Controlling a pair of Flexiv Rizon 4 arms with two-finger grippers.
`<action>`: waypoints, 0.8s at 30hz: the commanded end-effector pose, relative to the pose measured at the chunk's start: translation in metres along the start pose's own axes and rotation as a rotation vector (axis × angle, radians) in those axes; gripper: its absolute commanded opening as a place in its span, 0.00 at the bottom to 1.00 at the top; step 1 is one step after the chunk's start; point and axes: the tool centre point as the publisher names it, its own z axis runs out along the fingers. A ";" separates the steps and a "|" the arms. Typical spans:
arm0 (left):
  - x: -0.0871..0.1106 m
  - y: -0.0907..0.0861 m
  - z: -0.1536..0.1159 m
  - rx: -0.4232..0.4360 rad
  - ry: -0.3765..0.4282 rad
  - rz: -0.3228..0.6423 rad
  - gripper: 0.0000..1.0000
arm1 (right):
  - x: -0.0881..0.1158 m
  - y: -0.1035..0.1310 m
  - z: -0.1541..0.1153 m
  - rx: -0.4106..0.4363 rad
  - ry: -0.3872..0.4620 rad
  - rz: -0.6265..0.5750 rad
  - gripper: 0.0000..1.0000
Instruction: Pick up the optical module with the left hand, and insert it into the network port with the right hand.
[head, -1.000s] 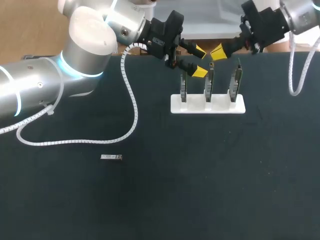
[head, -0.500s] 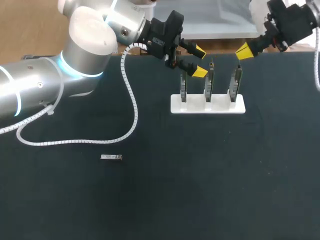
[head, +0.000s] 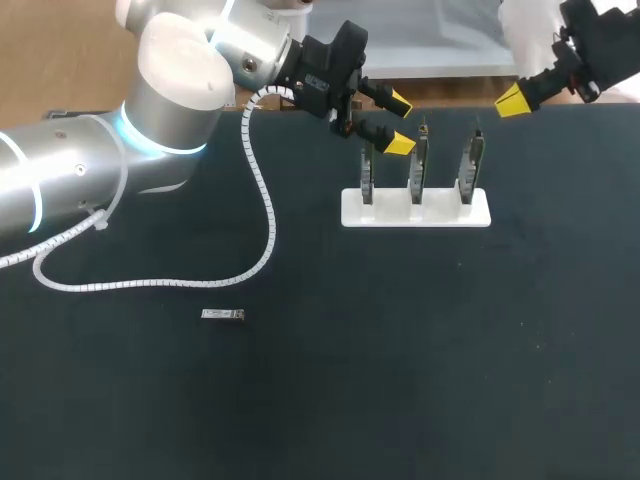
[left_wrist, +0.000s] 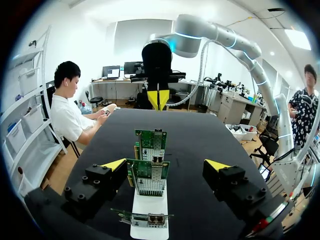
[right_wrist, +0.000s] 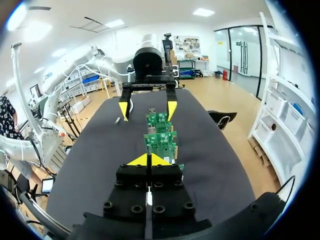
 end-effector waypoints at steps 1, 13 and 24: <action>0.000 0.000 0.000 -0.001 0.003 -0.001 1.00 | 0.005 0.000 -0.003 0.005 -0.006 -0.004 0.00; 0.000 0.000 0.000 -0.001 0.003 -0.001 1.00 | 0.012 -0.003 -0.009 0.019 0.000 -0.020 0.00; 0.000 0.000 0.000 -0.001 0.003 -0.001 1.00 | 0.013 -0.002 -0.007 0.041 0.032 -0.033 1.00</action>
